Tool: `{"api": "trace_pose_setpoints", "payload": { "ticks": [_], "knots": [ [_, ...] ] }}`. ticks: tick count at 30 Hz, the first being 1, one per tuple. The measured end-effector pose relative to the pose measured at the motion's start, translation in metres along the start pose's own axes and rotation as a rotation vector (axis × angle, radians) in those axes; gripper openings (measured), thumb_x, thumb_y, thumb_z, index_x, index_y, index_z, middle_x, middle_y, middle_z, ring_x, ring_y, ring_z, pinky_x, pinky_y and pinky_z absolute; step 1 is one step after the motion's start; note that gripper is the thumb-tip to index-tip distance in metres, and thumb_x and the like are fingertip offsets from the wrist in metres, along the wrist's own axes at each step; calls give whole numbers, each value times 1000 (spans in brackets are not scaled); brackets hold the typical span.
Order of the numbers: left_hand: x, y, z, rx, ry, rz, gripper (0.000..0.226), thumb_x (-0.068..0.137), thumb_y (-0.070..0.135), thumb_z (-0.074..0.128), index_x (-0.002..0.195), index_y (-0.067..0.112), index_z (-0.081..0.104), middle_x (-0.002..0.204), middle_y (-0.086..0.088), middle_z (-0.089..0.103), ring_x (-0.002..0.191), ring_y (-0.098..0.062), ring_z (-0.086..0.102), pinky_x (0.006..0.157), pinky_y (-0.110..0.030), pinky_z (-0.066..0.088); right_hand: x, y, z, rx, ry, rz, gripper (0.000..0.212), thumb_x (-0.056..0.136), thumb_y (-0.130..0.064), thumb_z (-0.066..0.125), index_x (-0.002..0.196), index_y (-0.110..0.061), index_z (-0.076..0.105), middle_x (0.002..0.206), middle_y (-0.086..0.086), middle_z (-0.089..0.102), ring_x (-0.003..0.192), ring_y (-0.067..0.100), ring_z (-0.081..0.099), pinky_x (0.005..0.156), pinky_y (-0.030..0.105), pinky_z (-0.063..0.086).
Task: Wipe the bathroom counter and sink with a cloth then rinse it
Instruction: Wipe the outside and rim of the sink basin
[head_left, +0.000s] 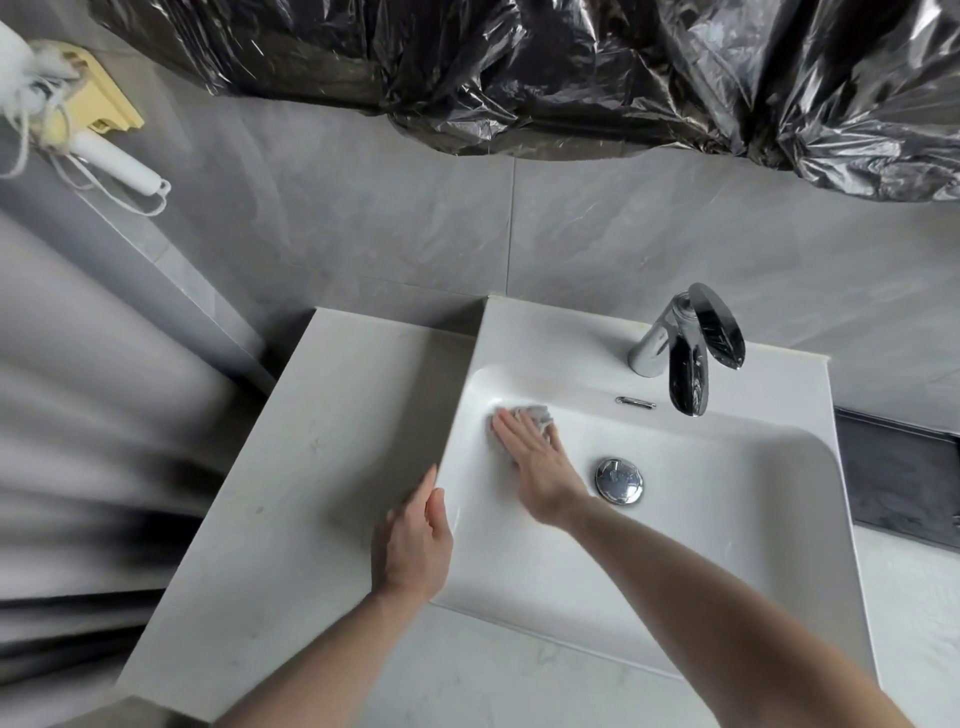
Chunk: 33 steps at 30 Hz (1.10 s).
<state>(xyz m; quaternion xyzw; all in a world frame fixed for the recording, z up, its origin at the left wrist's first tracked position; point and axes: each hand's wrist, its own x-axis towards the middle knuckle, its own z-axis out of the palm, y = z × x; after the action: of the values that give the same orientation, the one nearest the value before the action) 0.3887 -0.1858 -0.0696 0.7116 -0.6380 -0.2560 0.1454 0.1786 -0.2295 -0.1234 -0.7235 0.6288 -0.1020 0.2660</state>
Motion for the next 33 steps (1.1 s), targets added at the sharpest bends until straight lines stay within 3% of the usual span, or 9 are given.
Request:
{"api": "trace_pose_setpoints", "payload": {
  "ticks": [5,8,10,14,17,21,26,29,33],
  "knots": [
    [0,-1,0,-2,1,1,52,100,40,31,142,26,56,137,6,64,123,-22,61,101,-32,44,22,-4,12,100,174,87,86,88,12,35,165,-22,15,173,-6,9,160,17,1,130,45,2],
    [1,-2,1,-6,-8,1,43,104,33,38,143,26,55,138,5,64,123,-23,61,101,-33,45,28,-47,24,374,320,189,58,93,2,38,149,-11,43,158,7,40,147,30,35,120,46,32],
    [0,-2,0,-4,-14,0,42,104,31,41,143,26,55,137,4,64,123,-25,61,101,-34,46,27,-80,25,546,324,268,53,97,-9,40,150,-15,39,155,3,43,135,27,43,106,43,44],
    [-1,0,-2,-17,-10,6,42,105,32,42,143,25,56,137,2,64,123,-27,61,101,-35,45,-16,-87,17,590,189,135,45,96,-4,36,139,-15,45,131,-1,54,112,22,52,94,32,41],
    [0,0,-2,-17,-33,-34,44,105,37,38,145,29,53,138,2,63,124,-30,59,103,-36,43,-67,-60,24,404,-31,33,65,95,-1,40,154,-27,43,158,-19,42,146,1,37,117,18,28],
    [-3,3,-5,-16,-31,-22,44,105,36,36,145,31,52,134,-1,66,122,-32,59,99,-38,44,-114,-20,21,299,-207,-63,66,96,3,46,155,-27,45,162,-23,28,147,-20,11,124,14,10],
    [-4,4,-7,-26,-43,-26,44,105,34,35,146,30,51,132,-1,67,122,-32,59,97,-37,44,-124,20,-12,317,-179,208,73,92,13,44,155,-24,45,157,-25,27,153,0,18,128,25,11],
    [-4,3,-7,-30,-47,-21,44,105,35,36,146,31,51,132,-3,67,121,-34,58,97,-38,45,-123,-4,3,358,-169,227,75,89,15,43,157,-18,41,160,-16,24,158,14,13,124,19,3],
    [-3,4,-6,-38,-42,-8,44,104,34,37,145,32,51,132,-7,67,119,-37,59,97,-40,46,-121,-58,21,416,-306,156,63,97,3,44,157,-17,42,165,-12,21,154,5,9,124,19,1]
  ]
}}
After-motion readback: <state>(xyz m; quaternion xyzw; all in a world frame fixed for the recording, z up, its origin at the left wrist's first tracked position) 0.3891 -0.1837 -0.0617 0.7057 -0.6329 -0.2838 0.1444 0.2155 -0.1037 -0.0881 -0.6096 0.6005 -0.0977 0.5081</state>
